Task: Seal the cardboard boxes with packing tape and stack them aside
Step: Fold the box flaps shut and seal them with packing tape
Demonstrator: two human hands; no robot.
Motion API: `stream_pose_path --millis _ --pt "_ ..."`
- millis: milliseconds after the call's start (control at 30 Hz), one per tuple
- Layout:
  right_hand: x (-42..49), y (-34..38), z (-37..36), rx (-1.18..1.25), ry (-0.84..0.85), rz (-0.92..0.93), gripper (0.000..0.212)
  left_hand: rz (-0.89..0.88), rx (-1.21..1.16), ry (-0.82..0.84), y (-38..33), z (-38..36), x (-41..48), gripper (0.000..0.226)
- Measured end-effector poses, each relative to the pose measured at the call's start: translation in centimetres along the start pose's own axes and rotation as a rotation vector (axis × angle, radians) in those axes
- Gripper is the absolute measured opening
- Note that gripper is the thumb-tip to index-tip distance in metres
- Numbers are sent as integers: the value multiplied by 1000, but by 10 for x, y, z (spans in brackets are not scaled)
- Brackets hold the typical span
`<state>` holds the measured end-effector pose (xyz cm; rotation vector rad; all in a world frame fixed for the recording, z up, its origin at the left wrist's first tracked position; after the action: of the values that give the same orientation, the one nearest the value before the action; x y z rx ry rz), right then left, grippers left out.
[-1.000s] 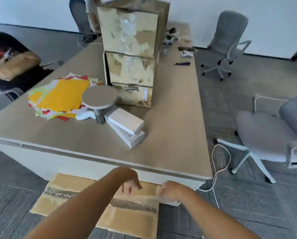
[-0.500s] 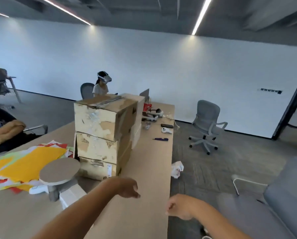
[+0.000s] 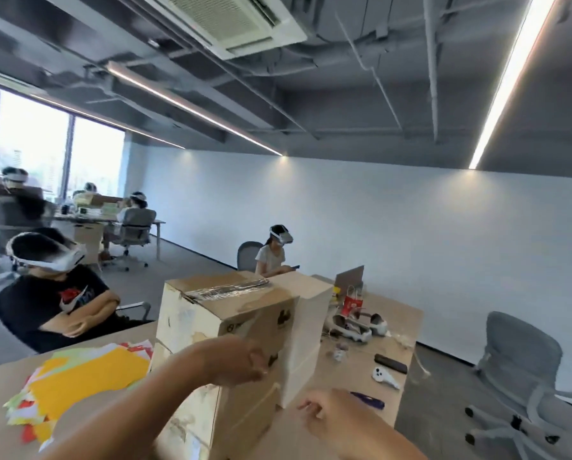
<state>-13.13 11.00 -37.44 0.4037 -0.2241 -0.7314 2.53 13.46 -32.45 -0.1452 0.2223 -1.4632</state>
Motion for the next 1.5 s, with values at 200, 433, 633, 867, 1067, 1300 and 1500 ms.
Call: stream_pose_path --millis 200,433,633,867,1067,1300,1500 --pt "120 3 79 -108 -258 284 19 213 -303 -469 51 66 66 35" --pt "288 -6 125 -23 -475 533 20 504 -225 -870 114 103 129 39" --pt "381 -62 98 -105 -377 470 38 833 -179 -710 175 71 160 70" --pt "427 -112 58 -159 30 219 77 1108 -503 -379 213 24 173 86" --pt "415 -116 66 -142 76 283 80 1170 -580 -480 189 16 162 77" --pt "356 -149 93 -25 -21 465 73 1109 -723 -787 102 4 136 46" --pt "282 -214 99 157 -107 531 66 1125 -584 -998 -8 -29 106 59"
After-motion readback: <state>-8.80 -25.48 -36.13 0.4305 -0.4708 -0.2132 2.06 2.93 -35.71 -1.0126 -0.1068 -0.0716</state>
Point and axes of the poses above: each hand's wrist, its own x-axis towards the middle knuckle, its own z-axis out of the back of the hand, y = z × x, the point moved 10 cm from there along x, towards the middle knuckle, and after that the axes turned 13 degrees about z, right-handed, at the moved point
